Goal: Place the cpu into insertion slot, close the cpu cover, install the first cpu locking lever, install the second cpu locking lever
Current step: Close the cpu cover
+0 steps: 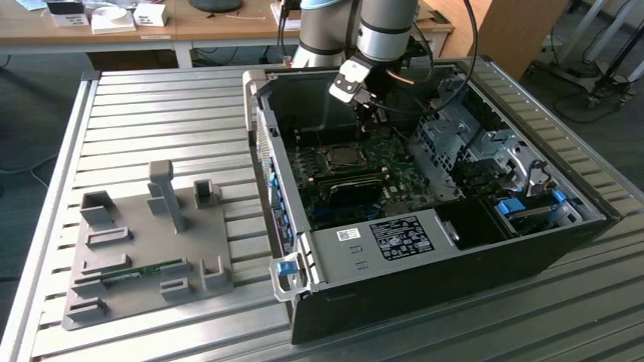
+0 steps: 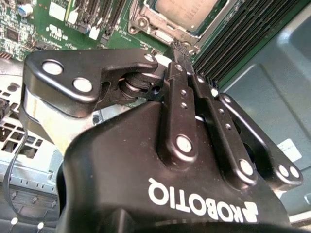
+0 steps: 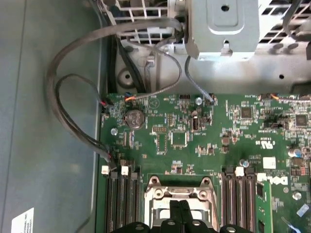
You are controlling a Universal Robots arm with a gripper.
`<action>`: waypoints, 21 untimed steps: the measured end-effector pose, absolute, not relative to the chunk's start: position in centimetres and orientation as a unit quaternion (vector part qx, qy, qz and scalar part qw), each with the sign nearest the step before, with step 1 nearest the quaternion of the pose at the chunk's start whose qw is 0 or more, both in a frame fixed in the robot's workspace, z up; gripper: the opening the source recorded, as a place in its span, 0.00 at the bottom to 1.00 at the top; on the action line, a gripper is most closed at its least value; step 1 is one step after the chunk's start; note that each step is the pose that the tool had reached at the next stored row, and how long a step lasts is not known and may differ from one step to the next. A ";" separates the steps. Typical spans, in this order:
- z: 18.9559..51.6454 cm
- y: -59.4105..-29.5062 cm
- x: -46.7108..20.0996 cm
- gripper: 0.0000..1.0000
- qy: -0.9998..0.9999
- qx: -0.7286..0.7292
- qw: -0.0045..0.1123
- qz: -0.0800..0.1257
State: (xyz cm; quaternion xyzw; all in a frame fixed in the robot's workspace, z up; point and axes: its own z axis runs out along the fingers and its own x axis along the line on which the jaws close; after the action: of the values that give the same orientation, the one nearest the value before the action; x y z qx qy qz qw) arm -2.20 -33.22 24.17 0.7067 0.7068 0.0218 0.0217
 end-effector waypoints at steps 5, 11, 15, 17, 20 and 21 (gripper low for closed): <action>24.1 -33.2 -2.2 0.11 0.707 0.707 0.007 0.005; 24.1 -33.2 -2.3 0.11 0.707 0.707 0.006 0.005; 24.0 -33.2 -3.0 0.11 0.707 0.707 0.007 0.005; 24.0 -33.2 -3.5 0.11 0.707 0.707 0.007 0.006; 23.9 -33.3 -4.1 0.11 0.707 0.707 0.007 0.006; 23.8 -33.3 -4.2 0.11 0.707 0.707 0.007 0.006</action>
State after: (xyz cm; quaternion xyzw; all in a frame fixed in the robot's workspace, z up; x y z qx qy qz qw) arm -4.23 -33.30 23.84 0.7070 0.7072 0.0060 0.0072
